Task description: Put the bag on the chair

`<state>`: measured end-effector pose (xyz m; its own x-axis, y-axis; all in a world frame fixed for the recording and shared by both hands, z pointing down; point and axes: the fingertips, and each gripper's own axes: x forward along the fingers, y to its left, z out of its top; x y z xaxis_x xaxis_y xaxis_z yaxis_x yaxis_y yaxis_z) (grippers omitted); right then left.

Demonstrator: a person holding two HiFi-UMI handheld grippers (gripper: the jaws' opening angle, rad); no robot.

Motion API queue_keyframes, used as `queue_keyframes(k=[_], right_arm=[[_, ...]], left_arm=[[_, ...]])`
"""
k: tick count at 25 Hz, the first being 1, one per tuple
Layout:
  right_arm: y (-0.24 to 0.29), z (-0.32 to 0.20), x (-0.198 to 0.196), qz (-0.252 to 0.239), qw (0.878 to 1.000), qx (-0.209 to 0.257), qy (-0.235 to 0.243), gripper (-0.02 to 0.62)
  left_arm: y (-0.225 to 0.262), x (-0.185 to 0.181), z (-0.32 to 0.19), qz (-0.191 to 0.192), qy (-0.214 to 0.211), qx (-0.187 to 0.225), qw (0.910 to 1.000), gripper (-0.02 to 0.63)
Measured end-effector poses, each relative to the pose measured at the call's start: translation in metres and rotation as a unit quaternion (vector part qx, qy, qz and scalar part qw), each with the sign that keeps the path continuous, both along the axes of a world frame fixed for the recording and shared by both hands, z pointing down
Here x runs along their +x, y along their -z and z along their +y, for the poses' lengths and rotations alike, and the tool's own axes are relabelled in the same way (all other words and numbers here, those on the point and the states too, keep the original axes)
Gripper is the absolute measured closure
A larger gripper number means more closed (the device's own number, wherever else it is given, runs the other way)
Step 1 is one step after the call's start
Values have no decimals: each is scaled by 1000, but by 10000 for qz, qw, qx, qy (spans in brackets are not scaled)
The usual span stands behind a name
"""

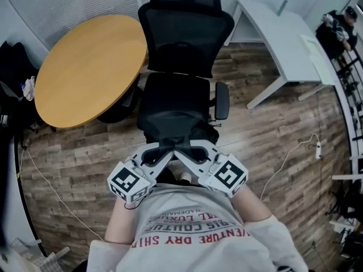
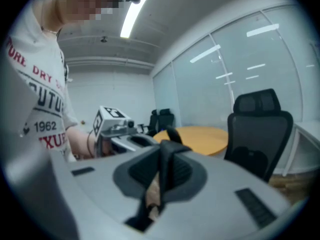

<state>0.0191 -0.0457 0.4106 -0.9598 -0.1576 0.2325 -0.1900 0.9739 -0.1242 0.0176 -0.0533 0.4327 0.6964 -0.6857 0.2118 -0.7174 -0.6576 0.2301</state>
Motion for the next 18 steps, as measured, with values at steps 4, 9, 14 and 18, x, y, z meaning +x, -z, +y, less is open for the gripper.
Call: queue_keyframes(k=[4,9,14,18], right_arm=[[1,-57,2,-91,9994,5,-326,551],[-7,-129,-7,23,9980,0,-639,551],[-14,-190,-31,335,9957,86,-855,551],[-24,-232,-48,409,9937,-19,-1040,551]], left_arm=[[2,3,-55,18,-141,63,9999,525],[-5,-6,-126,56,-500,75,9987,525],[-10,-31,-191,148,-816,-14,9966,525],[-20,-47,-233,132,-980,-123,9950,525]])
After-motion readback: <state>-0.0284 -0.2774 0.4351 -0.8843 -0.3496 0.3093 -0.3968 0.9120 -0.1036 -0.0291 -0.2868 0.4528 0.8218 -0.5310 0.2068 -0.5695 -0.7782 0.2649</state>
